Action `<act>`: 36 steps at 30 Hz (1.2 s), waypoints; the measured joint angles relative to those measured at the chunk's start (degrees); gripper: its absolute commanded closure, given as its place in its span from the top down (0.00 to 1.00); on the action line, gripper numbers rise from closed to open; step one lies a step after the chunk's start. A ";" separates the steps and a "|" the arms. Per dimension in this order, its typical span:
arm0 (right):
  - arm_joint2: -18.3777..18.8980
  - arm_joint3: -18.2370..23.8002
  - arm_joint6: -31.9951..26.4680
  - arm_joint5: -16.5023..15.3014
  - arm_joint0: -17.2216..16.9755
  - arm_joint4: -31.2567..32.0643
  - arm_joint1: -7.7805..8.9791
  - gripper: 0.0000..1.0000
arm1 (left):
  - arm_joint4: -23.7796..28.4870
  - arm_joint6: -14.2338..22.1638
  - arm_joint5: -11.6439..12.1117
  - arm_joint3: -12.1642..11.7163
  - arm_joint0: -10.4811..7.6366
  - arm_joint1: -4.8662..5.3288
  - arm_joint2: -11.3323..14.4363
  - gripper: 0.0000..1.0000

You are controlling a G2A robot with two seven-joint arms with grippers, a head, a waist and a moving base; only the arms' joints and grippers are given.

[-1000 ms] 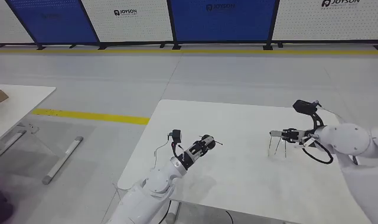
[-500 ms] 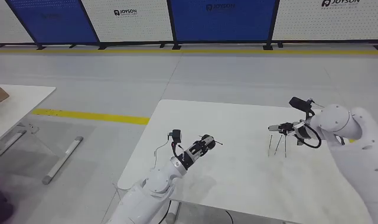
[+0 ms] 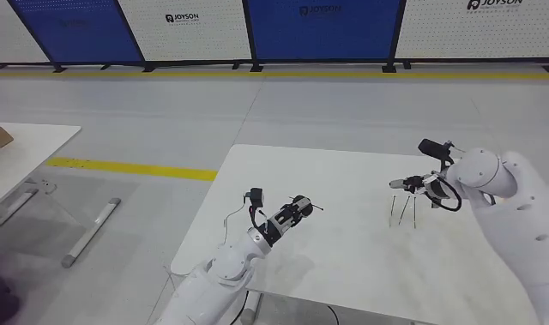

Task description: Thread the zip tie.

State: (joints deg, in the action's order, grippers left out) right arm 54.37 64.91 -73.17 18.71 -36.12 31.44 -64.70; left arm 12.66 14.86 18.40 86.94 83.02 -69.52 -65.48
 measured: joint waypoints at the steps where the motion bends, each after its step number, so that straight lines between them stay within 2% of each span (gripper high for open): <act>1: -0.25 0.50 1.15 -1.13 -0.45 0.73 0.02 1.00 | 0.00 0.00 0.00 0.00 0.00 0.00 0.00 0.00; 5: -0.59 1.68 5.06 -6.64 -1.99 3.14 0.31 1.00 | 0.00 0.00 0.00 0.00 0.00 0.00 0.00 0.00; 13: 1.87 4.45 12.67 -11.54 -8.21 2.33 1.13 1.00 | 0.00 0.00 0.00 0.00 0.00 0.00 0.00 0.00; 20: 3.56 7.41 16.23 -13.36 -12.20 3.99 1.83 1.00 | 0.00 0.00 0.00 0.00 0.00 0.00 0.00 0.00; 30: 3.82 7.71 16.65 -13.27 -12.46 4.53 1.93 1.00 | 0.00 0.00 0.00 0.00 0.00 0.00 0.00 0.00; 34: 2.86 9.07 18.81 -10.28 -12.82 7.20 1.83 1.00 | 0.00 0.00 0.00 0.00 0.00 0.00 0.00 0.00; 36: 4.55 7.77 14.94 -13.71 -11.83 4.06 2.10 1.00 | 0.00 0.00 0.00 0.00 0.00 0.00 0.00 0.00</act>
State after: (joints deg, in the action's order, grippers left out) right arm 58.91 72.68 -58.23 5.01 -47.95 35.50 -62.59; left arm 12.66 14.86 18.40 86.94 83.02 -69.52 -65.48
